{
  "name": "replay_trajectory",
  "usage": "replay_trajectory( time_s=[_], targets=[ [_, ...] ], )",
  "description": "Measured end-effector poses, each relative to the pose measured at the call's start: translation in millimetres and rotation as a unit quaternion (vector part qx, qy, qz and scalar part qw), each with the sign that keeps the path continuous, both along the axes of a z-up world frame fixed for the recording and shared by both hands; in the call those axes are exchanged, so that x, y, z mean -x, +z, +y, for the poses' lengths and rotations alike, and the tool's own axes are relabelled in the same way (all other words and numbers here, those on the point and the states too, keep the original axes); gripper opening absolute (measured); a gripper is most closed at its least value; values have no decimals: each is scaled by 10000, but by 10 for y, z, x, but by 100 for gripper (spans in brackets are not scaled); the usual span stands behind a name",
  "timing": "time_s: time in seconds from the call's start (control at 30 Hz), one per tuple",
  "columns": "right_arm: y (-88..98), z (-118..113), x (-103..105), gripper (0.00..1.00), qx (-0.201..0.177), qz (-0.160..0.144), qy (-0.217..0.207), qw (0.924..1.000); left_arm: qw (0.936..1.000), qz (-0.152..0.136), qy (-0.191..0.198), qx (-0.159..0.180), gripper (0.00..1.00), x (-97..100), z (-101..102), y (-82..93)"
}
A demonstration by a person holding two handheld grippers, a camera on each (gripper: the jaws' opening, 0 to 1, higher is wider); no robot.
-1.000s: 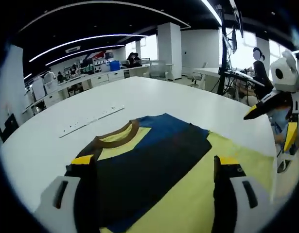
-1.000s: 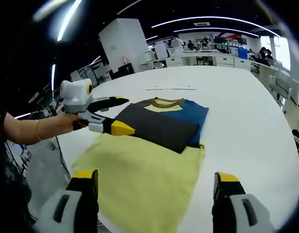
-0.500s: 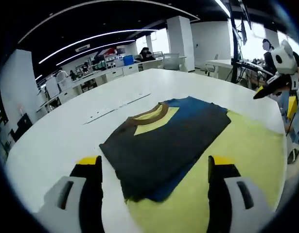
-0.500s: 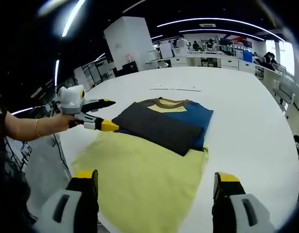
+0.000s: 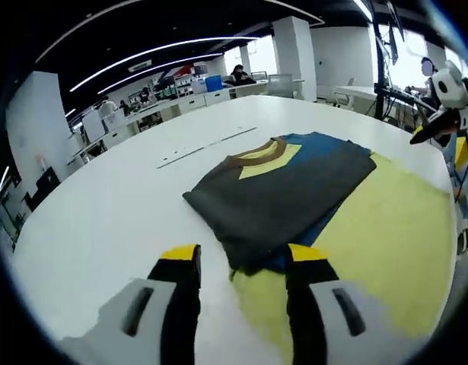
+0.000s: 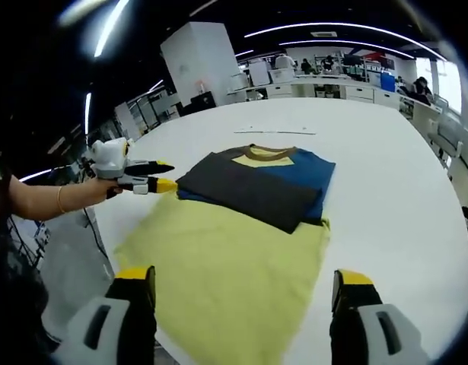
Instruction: Fold the garment on the visible template until the final outline fits inside the template.
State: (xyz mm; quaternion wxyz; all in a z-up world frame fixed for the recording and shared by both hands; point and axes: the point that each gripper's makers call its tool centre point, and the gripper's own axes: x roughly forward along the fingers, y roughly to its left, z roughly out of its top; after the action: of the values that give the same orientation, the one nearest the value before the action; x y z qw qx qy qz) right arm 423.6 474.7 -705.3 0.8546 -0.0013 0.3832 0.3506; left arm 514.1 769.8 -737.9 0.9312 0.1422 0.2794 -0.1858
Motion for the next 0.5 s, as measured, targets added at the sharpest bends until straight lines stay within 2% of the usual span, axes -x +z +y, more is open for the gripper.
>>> replay_trajectory(
  time_s=[0.07, 0.13, 0.23, 0.4, 0.5],
  targets=[
    [0, 2, 9, 95, -7, 12, 10, 10000, 10000, 18, 21, -17, 23, 3, 30, -27],
    [5, 4, 8, 95, -25, 5, -2, 10000, 9999, 54, 37, -152, 21, 1, 79, -78],
    [5, -1, -1, 95, -20, 1, -29, 10000, 9998, 75, 80, -148, 18, -7, 110, -102],
    [3, 0, -19, 95, -24, 3, -48, 10000, 9998, 133, -6, -146, 2, -13, 88, -135],
    [-6, -6, -24, 95, -10, 12, -67, 10000, 9997, 200, -68, -104, 1, 6, 66, -193]
  ],
)
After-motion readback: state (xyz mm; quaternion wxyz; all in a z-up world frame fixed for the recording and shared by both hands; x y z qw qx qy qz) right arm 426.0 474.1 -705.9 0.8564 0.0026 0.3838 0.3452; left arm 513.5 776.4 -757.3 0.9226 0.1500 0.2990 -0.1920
